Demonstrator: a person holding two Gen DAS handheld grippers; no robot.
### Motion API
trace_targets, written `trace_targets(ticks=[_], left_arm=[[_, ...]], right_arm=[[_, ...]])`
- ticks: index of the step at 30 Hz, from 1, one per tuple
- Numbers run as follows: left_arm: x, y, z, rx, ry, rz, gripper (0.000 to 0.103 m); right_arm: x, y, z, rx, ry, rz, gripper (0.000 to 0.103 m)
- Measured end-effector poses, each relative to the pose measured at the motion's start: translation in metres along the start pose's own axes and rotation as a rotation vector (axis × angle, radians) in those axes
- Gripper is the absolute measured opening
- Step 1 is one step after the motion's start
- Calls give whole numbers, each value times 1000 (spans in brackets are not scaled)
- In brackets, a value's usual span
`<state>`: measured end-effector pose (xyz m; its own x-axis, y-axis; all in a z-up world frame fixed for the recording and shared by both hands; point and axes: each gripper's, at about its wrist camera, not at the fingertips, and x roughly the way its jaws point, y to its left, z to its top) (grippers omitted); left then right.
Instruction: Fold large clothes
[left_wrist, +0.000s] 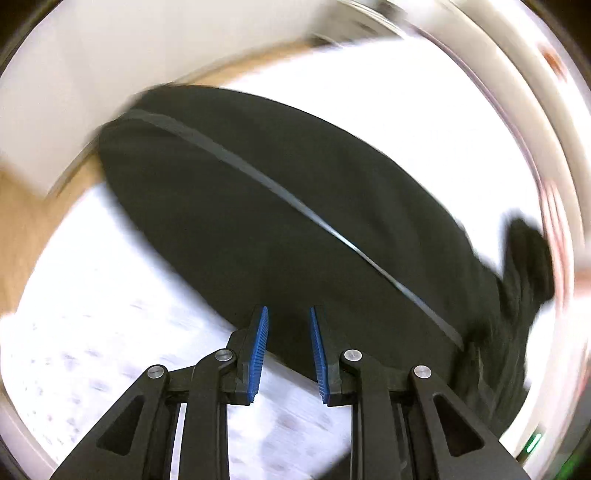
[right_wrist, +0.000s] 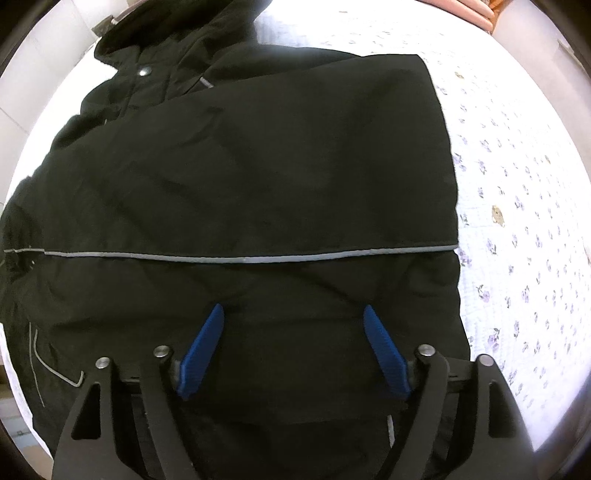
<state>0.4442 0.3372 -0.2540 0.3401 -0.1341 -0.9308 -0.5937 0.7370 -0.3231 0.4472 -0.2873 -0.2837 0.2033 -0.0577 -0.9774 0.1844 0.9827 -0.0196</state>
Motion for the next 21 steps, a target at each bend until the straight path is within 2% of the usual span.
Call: trace_targets(ticks=[5,9,12,13,17,19,21], left_arm=[[-11,66,40,-180,-92,-35,25],[-1,90,58,-238,-109,26,25],[6,98,68,-271,-143,24,26],[6,102,71,-278,-146,18,27],[14,104,79,-276,-156,3,45],[19,102,80,-266,-152,-4,50],[23,105,84,-261,-147,0,52]], right_arm=[[2,9,3,-6,3,-18,88],[5,11,5,-4,20,-15,89],[5,11,7,-8,28,-20,90],[5,13,8,-8,29,-21,90],[6,17,18,-6,31,-31,93],[7,20,21,-5,32,-34,94],[10,21,18,-4,34,-36,96]])
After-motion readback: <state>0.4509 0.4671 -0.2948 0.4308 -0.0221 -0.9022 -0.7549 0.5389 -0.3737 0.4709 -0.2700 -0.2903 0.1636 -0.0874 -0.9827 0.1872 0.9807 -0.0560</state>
